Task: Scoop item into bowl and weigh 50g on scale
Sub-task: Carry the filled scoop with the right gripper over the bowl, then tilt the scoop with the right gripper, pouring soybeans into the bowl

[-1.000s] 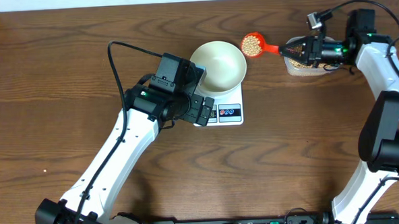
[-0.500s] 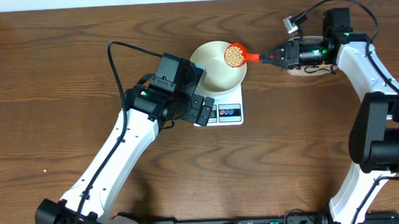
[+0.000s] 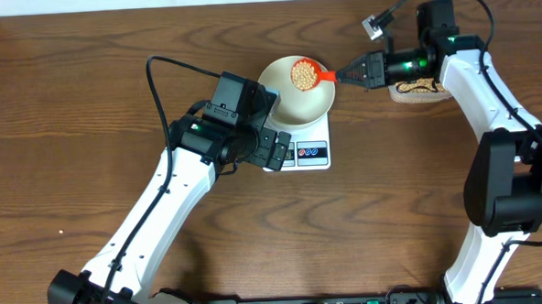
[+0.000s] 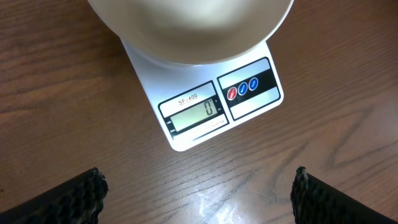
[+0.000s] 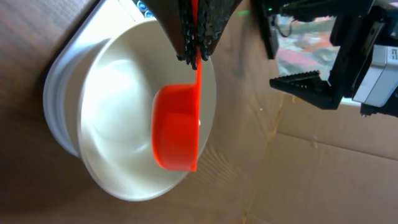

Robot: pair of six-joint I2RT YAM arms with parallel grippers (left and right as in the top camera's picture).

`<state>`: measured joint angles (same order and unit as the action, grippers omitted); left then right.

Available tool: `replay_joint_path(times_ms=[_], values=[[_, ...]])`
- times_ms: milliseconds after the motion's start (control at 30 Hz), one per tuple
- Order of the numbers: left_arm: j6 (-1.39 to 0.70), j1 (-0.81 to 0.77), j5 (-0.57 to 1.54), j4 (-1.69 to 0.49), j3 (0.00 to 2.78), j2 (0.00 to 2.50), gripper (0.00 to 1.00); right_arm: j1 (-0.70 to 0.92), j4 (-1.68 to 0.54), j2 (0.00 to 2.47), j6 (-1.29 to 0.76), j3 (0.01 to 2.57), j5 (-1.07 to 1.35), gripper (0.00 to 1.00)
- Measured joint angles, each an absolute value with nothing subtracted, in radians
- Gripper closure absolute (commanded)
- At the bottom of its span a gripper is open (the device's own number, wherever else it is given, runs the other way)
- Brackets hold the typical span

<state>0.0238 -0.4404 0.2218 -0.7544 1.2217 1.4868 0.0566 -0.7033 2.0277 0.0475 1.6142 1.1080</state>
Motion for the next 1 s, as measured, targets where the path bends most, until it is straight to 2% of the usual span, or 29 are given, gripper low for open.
replay_joint_path(times_ms=[200,433,1000], values=[[0.024,-0.440,0.222,-0.754,1.222,1.487,0.04,0.096,-0.810,2.028,0.123,1.689,1.007,0.99],[0.024,-0.440,0.222,-0.754,1.222,1.487,0.04,0.198,-0.940,2.028,0.232,1.763,0.779,0.99],[0.024,-0.440,0.222,-0.754,1.222,1.487,0.03,0.358,-0.953,2.028,0.298,1.802,0.328,0.99]])
